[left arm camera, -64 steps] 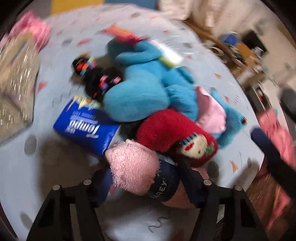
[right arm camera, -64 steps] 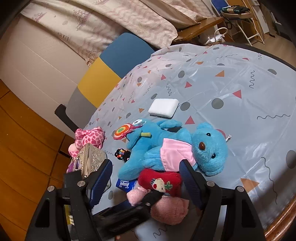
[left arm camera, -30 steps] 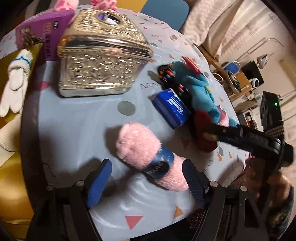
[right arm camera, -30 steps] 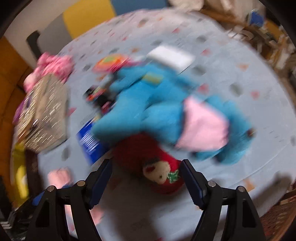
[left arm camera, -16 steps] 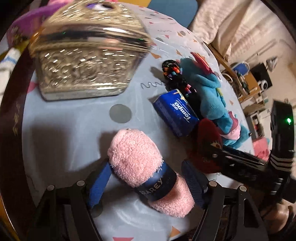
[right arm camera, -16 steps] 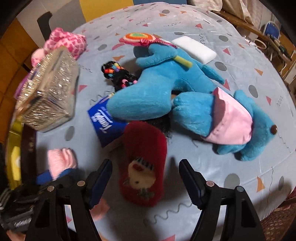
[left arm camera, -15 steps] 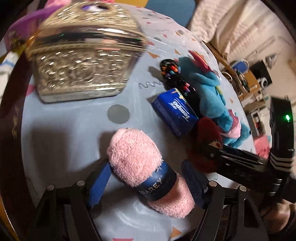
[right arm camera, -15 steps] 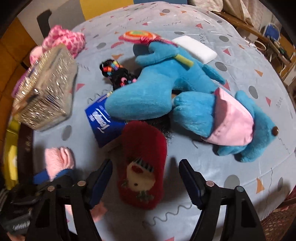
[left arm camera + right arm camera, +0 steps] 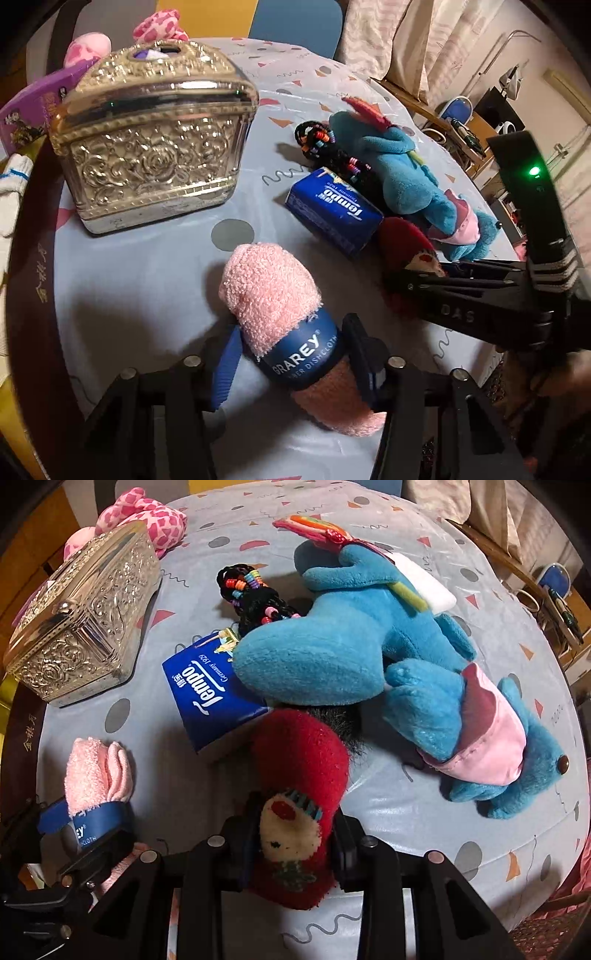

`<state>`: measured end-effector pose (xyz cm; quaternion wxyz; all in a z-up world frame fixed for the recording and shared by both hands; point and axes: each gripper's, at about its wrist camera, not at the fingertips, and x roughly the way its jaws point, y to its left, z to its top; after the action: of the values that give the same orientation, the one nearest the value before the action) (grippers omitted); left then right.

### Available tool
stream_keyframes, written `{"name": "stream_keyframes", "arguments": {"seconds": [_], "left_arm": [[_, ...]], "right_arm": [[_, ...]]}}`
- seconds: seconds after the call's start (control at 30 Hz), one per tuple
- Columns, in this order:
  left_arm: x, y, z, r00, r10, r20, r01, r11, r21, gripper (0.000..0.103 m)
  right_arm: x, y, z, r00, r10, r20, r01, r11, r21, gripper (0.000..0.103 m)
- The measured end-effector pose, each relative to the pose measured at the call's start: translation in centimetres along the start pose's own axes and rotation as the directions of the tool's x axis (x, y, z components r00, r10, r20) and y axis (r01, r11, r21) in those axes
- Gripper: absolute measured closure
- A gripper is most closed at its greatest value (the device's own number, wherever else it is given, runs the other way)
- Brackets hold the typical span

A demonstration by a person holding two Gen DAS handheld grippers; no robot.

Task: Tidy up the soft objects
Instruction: 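Carry the pink roll into the gold tray with the left tool while the right tool holds the red sock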

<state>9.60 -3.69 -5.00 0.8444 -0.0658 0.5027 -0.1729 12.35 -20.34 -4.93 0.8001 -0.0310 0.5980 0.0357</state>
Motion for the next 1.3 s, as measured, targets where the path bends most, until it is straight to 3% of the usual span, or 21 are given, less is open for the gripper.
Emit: {"name": "stream_keyframes", "arguments": {"seconds": [0.27,0.83,1.07,1.17,1.3], "left_arm": [[-4.5,-0.4,0.0,0.993,0.029,0.113,-0.034,0.999,0.04,0.053],[-12.5,2.9,0.3,0.954,0.065,0.293,-0.06,0.998,-0.027,0.053],[-14.6,7.5,-0.1,0.944,0.113,0.311,-0.076,0.989,-0.127,0.053],[-15.8,10.7,-0.2,0.935,0.153,0.319,-0.09,0.975,-0.203,0.053],[-17.4,16.5,-0.4,0.92,0.231,0.316,-0.121,0.935,-0.332,0.053]], "right_arm": [[0.3,1.3,-0.3,0.999,-0.03,0.025,0.031,0.999,-0.042,0.07],[0.4,1.8,-0.5,0.998,-0.045,0.039,0.048,0.997,-0.066,0.07],[0.5,3.0,-1.1,0.996,-0.074,0.057,0.079,0.991,-0.108,0.071],[0.5,3.4,-1.3,0.996,-0.073,0.058,0.079,0.991,-0.108,0.071],[0.4,3.4,-1.3,0.996,-0.074,0.059,0.08,0.991,-0.111,0.071]]}}
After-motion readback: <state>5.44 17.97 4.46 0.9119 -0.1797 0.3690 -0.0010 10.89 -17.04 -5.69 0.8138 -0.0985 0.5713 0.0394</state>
